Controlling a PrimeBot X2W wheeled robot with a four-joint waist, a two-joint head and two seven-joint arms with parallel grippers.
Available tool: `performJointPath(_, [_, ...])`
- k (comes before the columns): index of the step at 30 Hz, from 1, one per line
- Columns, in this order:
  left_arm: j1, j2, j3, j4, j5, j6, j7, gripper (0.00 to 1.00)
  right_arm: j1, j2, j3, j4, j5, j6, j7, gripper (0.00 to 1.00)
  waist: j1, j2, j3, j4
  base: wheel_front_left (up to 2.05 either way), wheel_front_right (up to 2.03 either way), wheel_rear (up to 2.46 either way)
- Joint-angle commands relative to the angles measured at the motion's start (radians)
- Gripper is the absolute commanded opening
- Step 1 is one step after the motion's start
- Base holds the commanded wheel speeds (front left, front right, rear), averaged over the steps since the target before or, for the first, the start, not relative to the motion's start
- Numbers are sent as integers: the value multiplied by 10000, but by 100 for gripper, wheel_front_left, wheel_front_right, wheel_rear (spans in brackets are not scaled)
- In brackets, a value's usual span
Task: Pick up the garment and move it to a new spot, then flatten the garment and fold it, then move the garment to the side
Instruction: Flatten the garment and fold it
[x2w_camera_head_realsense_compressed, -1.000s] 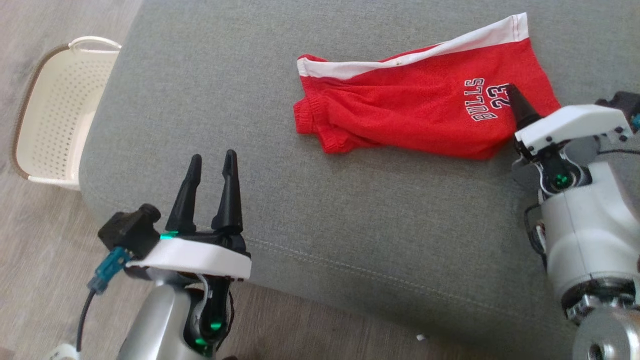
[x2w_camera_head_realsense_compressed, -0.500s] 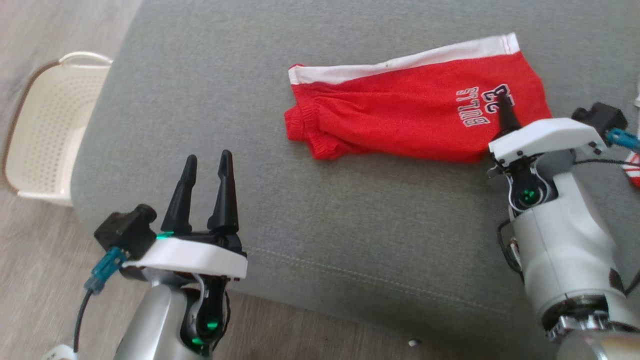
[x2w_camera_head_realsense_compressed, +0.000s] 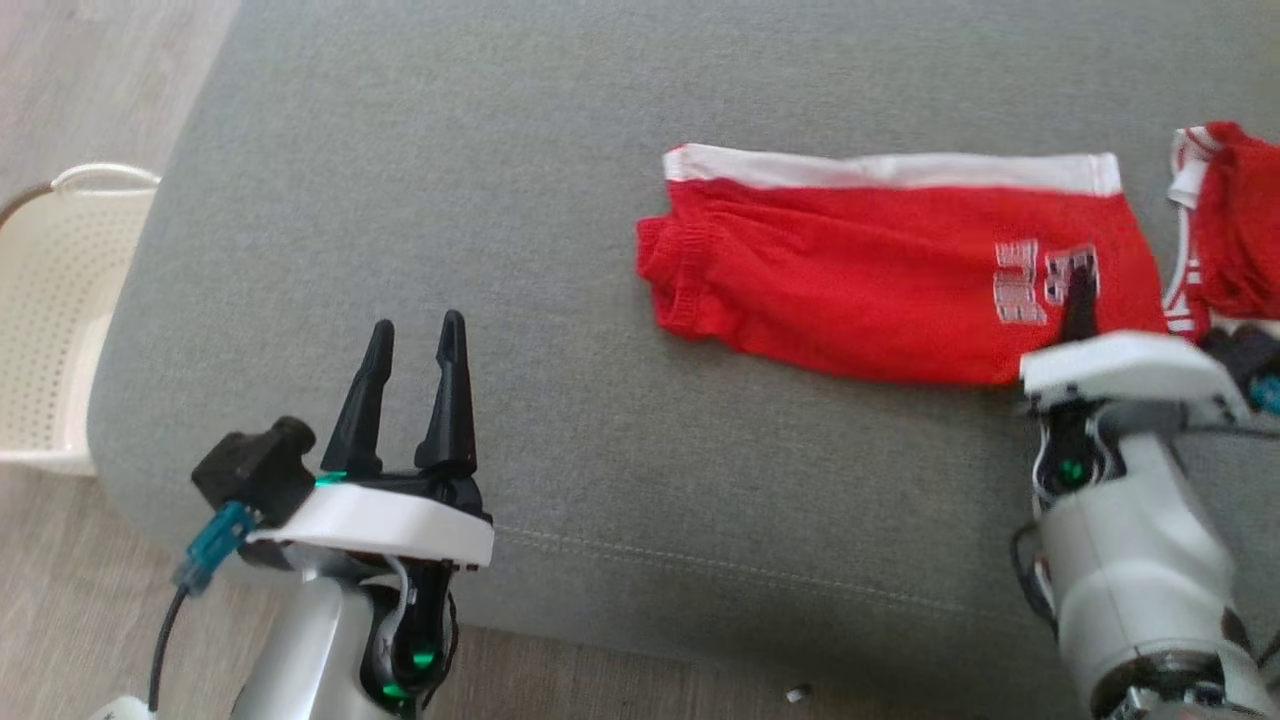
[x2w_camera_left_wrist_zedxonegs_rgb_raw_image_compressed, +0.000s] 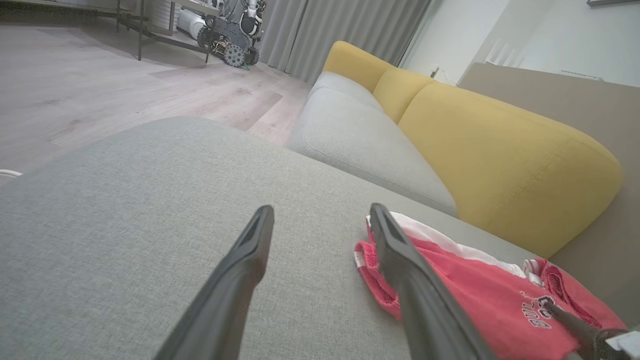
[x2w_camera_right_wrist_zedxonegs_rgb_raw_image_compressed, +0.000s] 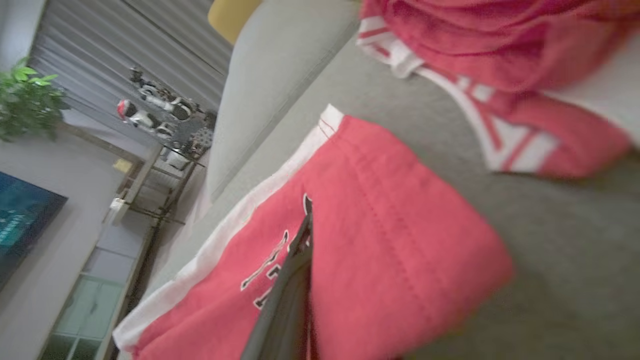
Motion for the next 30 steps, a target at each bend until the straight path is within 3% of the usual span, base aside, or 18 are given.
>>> performJointPath(1, [-131, 70, 379, -288, 75, -21, -91, 100, -81, 191, 141, -73, -370, 48, -168, 0, 0, -1, -47, -78, 0, 0, 0])
performJointPath(7, [-167, 70, 294, -294, 45, -44, -91, 100, -485, 194, -404, 810, -1709, 48, -569, 0, 0, -1, -3, -194, 0, 0, 0])
performJointPath(17, [-224, 70, 248, -200, -254, -31, -91, 100, -1200, 228, -173, 499, -3294, 48, -793, 0, 0, -1, -1, 111, 0, 0, 0])
performJointPath(21, [-249, 70, 251, -104, -617, -34, -91, 100, -1189, 230, 661, 32, -3469, 48, -804, 0, 0, -1, -48, 342, 0, 0, 0])
performJointPath(28, [-209, 70, 249, 40, -494, -57, -91, 100, -388, 232, 3807, -1786, -1773, 48, -806, 0, 0, -1, -98, 628, 0, 0, 0])
performJointPath(29, [-209, 70, 249, 40, -494, -57, -91, 100, -388, 232, 3807, -1786, -1773, 48, -806, 0, 0, -1, -98, 628, 0, 0, 0])
performJointPath(30, [-179, 70, 254, 62, -441, -56, -91, 100, -89, 232, 4567, -2274, -1444, 48, -807, 0, 0, -1, -109, 672, 0, 0, 0])
